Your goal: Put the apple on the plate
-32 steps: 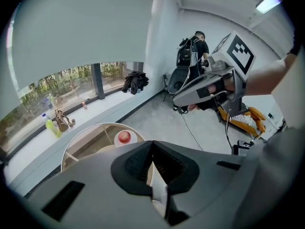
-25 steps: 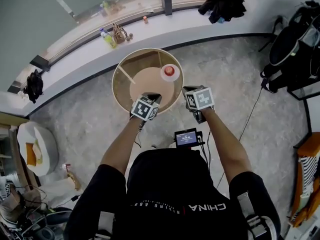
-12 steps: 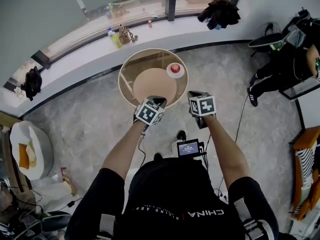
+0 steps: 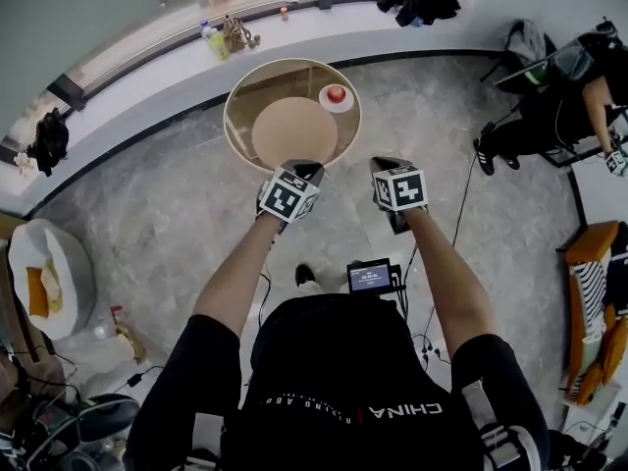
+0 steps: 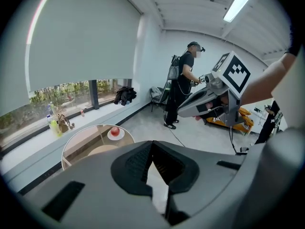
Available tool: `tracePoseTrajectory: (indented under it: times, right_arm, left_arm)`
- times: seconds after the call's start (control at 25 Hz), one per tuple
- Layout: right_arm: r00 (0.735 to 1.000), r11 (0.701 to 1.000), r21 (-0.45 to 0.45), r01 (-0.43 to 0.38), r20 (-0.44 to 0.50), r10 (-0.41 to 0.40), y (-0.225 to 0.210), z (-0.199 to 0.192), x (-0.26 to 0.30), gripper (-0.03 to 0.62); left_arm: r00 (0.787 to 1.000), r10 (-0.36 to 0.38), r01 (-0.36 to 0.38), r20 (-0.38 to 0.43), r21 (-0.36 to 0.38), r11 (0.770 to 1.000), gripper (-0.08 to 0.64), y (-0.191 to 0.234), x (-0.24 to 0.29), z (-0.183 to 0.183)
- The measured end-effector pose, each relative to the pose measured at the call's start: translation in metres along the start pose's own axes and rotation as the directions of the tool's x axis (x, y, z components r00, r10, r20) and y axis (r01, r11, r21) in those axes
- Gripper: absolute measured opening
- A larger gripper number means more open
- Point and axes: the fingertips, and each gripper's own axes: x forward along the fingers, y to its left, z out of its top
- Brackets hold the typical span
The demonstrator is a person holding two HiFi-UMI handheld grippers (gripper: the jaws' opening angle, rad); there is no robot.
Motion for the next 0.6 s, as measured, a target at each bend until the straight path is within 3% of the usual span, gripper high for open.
tracePoseTrajectory:
  times: [0.28,0.6]
  right_arm:
    - [0.999,1.0,0.009,-0.016,0.038,0.016,-0.006,-0.011,-0.016,0.032]
    - [0.998,0.999,-0.012,-0.043,0.04,0.043,-0.047,-0.03,-0.042,0.032]
  left_arm:
    - [1.0,0.016,-0.016,0.008,-0.009,1.0,0.017,-0.015,0.006,-0.003]
    - [0.999,0.046,-0.046,-0.008,0.006,0.999,0.017,-0.049,0.022,0.012]
